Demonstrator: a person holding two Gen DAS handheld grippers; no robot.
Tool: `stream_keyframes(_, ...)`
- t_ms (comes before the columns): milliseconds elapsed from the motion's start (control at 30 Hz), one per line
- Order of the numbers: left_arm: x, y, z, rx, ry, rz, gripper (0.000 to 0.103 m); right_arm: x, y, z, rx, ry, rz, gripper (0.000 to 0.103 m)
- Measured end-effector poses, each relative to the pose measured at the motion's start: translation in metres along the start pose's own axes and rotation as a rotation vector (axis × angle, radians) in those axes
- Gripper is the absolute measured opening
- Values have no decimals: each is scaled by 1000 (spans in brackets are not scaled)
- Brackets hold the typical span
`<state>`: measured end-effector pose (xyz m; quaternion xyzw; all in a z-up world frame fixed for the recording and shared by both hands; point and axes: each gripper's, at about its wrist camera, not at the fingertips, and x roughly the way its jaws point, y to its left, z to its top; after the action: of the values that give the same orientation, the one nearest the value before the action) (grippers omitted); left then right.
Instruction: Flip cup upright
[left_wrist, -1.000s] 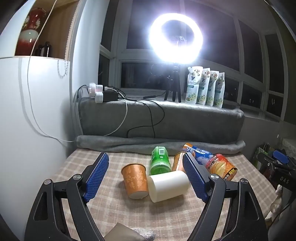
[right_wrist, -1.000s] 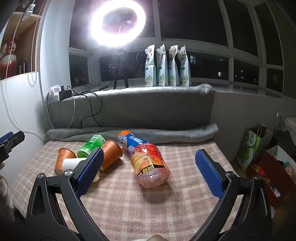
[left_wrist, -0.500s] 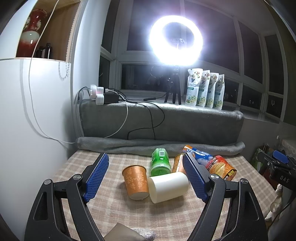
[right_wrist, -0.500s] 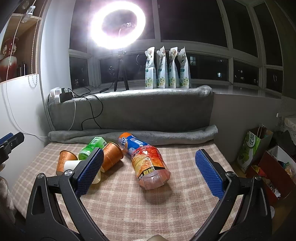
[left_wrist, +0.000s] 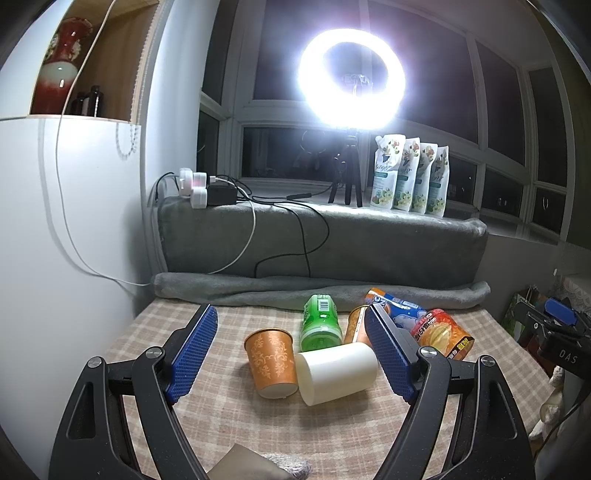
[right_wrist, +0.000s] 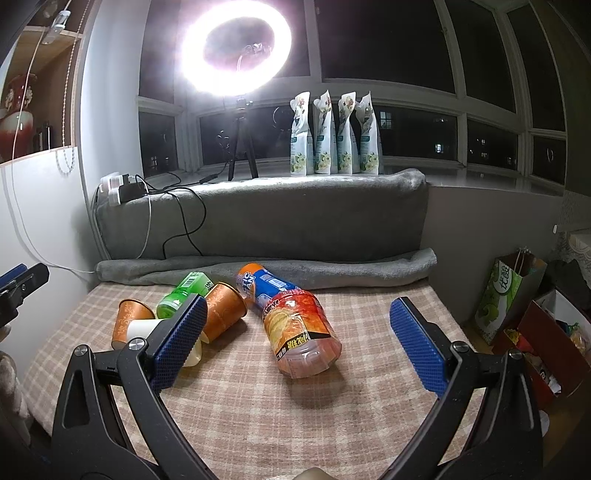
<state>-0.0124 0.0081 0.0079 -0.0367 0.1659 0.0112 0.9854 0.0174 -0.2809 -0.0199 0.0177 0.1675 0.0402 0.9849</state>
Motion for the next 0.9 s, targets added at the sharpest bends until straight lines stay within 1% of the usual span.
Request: stream_keyframes(900, 5, -2, -5, -1, 10, 1, 82, 5, 2, -4, -2, 13, 7, 101)
